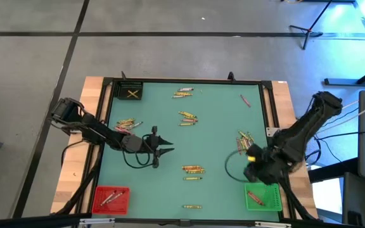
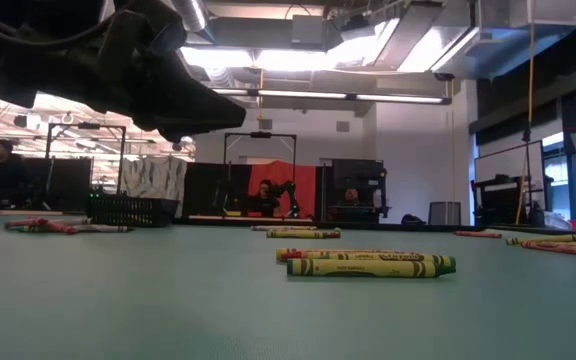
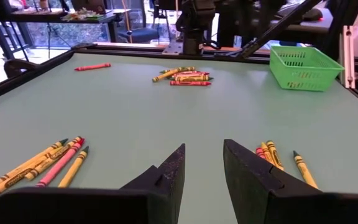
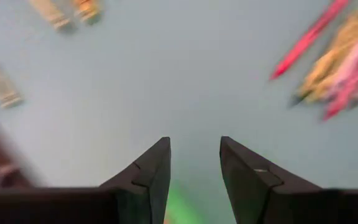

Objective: Sort crayons
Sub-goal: Put the red crayon into the green bin

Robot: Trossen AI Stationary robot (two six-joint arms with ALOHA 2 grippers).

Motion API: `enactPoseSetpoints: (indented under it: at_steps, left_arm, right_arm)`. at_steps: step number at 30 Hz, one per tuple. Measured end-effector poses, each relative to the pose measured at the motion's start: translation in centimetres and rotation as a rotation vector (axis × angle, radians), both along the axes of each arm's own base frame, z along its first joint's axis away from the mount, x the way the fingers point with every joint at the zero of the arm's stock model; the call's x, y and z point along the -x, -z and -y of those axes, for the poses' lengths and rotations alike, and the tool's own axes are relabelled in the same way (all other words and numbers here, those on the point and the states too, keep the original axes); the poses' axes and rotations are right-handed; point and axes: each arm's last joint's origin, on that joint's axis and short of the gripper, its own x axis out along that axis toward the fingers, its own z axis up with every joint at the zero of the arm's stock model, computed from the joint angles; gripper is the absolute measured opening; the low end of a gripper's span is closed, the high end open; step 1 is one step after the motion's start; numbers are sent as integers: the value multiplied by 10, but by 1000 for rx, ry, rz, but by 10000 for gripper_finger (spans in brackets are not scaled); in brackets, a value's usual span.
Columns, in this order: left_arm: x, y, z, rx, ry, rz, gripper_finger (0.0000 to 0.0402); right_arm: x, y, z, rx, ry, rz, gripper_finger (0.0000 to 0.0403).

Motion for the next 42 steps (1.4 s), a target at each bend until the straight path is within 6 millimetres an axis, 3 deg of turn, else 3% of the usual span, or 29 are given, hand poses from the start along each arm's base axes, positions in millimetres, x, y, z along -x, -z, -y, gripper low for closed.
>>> enactPoseSetpoints:
  at_steps: [7,18,30,42]
  left_arm:
    - [0,0,-1,0,-4,0,94]
    - [0,0,-1,0,-4,0,94]
    - [0,0,-1,-9,-7,-1,94]
    - [0,0,-1,-9,-7,-3,94]
  right_arm:
    - [-24,2,53,160,7,-112,154]
    - [-35,3,148,214,42,-266,256]
    - [-21,2,238,232,151,-185,232]
    - [-9,26,301,255,225,-202,209]
